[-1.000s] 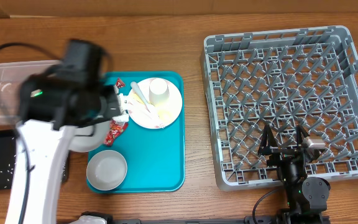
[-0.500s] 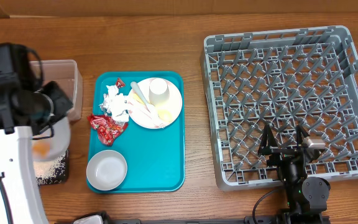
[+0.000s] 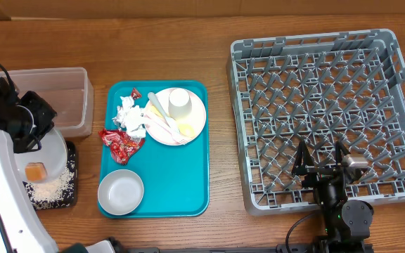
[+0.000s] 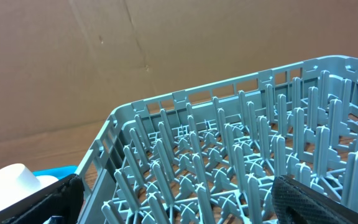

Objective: Sort waste into correct bins and load items into the dishwasher rack
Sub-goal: 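Carry the plate left and tip the food onto the black tray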

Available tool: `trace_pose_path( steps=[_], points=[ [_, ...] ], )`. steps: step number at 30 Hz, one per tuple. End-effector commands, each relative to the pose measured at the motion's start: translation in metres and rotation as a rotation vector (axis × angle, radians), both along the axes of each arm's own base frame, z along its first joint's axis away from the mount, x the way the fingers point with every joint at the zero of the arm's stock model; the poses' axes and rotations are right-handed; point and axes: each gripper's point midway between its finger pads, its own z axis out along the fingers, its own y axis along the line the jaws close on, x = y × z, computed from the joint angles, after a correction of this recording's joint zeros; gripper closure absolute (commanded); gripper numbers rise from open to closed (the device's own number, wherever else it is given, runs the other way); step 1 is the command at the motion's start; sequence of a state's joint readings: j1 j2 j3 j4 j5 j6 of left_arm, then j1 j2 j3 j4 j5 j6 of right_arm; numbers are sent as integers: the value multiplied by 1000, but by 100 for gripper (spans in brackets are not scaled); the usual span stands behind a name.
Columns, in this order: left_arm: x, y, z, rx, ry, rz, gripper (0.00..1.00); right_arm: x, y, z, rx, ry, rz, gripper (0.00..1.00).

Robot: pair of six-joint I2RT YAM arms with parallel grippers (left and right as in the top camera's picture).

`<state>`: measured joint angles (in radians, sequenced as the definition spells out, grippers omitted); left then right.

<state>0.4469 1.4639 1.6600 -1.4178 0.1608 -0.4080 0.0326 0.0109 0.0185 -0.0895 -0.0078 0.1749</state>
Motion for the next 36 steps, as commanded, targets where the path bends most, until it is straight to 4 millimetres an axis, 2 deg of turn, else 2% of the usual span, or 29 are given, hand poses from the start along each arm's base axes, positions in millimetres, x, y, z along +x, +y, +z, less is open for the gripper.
trace_pose_path(
  steps=[1,6,12,14,23,30,36],
  points=[
    [2,6,-13,-35,24,-8,96,0,-3,-2,-8,-3,-12,0],
    [5,10,-16,-149,-28,-61,96,0,-3,-2,-8,-3,-12,0],
    [-10,40,-15,-183,-90,-27,96,0,-2,-2,-8,-3,-12,0],
    [-17,50,-20,-202,-110,-15,96,0,-3,-2,-8,-3,-12,0],
    [-20,88,-50,-248,-297,16,96,0,-3,-2,-8,-3,-12,0],
    [-14,90,-39,-262,-474,-74,96,0,-3,-2,-8,-3,-12,0],
    [-9,79,-26,-301,-557,-135,96,0,-3,-2,-8,-3,-12,0]
  ],
)
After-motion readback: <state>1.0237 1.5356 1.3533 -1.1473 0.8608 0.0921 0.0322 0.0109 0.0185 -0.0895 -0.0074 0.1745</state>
